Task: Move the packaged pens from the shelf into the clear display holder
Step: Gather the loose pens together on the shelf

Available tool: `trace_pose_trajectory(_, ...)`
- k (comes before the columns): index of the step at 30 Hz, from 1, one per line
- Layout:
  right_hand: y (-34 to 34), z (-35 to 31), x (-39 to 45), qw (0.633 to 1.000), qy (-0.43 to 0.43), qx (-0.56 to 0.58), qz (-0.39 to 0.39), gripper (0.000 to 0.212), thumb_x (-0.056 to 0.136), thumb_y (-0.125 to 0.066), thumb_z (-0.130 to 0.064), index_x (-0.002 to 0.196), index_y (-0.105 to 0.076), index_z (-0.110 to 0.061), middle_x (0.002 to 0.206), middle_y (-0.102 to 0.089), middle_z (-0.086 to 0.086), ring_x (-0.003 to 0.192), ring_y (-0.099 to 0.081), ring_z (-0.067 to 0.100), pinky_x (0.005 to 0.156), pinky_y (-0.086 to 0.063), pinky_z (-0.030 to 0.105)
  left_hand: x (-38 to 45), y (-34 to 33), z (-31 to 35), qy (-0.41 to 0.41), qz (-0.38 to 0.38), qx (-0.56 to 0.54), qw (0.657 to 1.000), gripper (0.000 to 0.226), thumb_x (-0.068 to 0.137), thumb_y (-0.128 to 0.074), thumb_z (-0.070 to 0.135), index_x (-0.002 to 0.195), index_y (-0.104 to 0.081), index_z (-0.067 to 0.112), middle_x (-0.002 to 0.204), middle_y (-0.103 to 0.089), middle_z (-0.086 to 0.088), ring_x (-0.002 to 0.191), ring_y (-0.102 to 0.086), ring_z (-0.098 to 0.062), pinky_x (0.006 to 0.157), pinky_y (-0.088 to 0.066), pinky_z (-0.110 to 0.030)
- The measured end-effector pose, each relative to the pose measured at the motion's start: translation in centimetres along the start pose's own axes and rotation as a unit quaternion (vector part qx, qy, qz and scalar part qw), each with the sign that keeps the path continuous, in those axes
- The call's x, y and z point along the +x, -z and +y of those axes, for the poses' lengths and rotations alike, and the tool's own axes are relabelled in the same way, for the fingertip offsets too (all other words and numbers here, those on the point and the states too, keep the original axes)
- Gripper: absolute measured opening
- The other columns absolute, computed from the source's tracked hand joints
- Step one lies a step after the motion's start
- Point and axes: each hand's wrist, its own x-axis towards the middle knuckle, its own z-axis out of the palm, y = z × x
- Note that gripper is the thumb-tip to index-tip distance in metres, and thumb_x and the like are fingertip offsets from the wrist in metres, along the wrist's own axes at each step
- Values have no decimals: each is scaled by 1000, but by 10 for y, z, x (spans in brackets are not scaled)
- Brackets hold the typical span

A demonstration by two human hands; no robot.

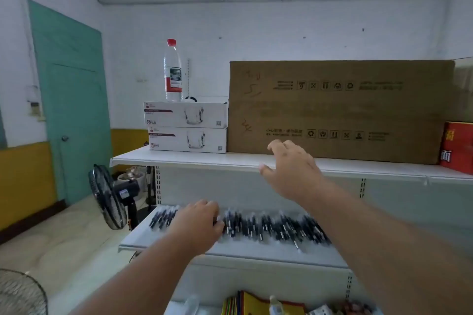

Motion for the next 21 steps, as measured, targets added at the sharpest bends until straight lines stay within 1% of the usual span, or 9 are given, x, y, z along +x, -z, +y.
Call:
trace_pose_trajectory(1,-6,-1,1,1000,-2,3,0,42,94,-46,-48,128,-41,-23,113,-50,0,105,-47,20,94,-39,38,0,-3,0,3,-5,12,1000,28,96,-42,45,113,-54,28,108,-58,6,95,-54,-15,82,-44,-30)
trace_pose_trajectory(3,-22,-5,3,1000,1,12,13,42,94,-47,-48,126,-43,-22,108,-50,-1,100,-47,19,90,-40,36,-3,-14,-5,17,13,12,1000,27,96,-43,46,113,-53,27,109,-58,5,97,-53,-17,83,-44,-32)
trace_pose_trajectory(5,-40,-15,0,999,2,36,1,42,94,-49,-47,126,-44,-20,108,-51,0,98,-46,18,89,-42,36,-11,-24,-11,28,18,6,999,29,96,-44,46,115,-52,26,111,-57,4,98,-53,-17,82,-44,-33)
trace_pose_trajectory(7,-61,-27,0,998,13,58,-14,45,94,-50,-46,128,-44,-18,113,-52,2,103,-47,20,93,-43,37,-19,-37,-25,35,7,0,999,31,97,-42,47,118,-52,27,114,-56,5,100,-53,-15,82,-42,-31)
trace_pose_trajectory(9,-76,-40,7,998,34,55,-13,47,93,-51,-47,130,-43,-18,115,-52,3,106,-48,21,96,-43,39,-21,-45,-44,42,6,-6,999,34,97,-43,47,123,-51,28,117,-57,7,103,-53,-14,87,-44,-31)
trace_pose_trajectory(13,-105,-72,21,996,68,59,-17,48,93,-50,-48,130,-44,-19,117,-52,1,109,-48,21,97,-42,40,-14,-58,-88,52,6,-30,998,33,96,-43,48,122,-51,29,113,-56,9,99,-49,-11,85,-41,-28)
trace_pose_trajectory(15,-122,-87,26,994,75,70,-28,48,93,-50,-47,131,-44,-20,122,-52,0,113,-47,20,100,-41,40,-8,-65,-108,52,3,-32,998,33,96,-43,48,122,-51,30,115,-56,9,101,-51,-12,87,-43,-30)
trace_pose_trajectory(17,-141,-103,33,993,76,80,-40,48,93,-51,-46,133,-43,-20,127,-51,0,117,-47,19,102,-40,39,-2,-72,-129,48,-4,-37,998,32,96,-44,48,122,-51,30,116,-57,9,103,-53,-13,89,-44,-31)
trace_pose_trajectory(21,-170,-120,42,991,59,106,-61,48,94,-52,-44,134,-44,-20,127,-50,0,117,-47,19,101,-40,35,14,-91,-166,39,-20,-35,998,33,96,-44,48,123,-51,32,121,-56,9,109,-52,-15,92,-43,-32)
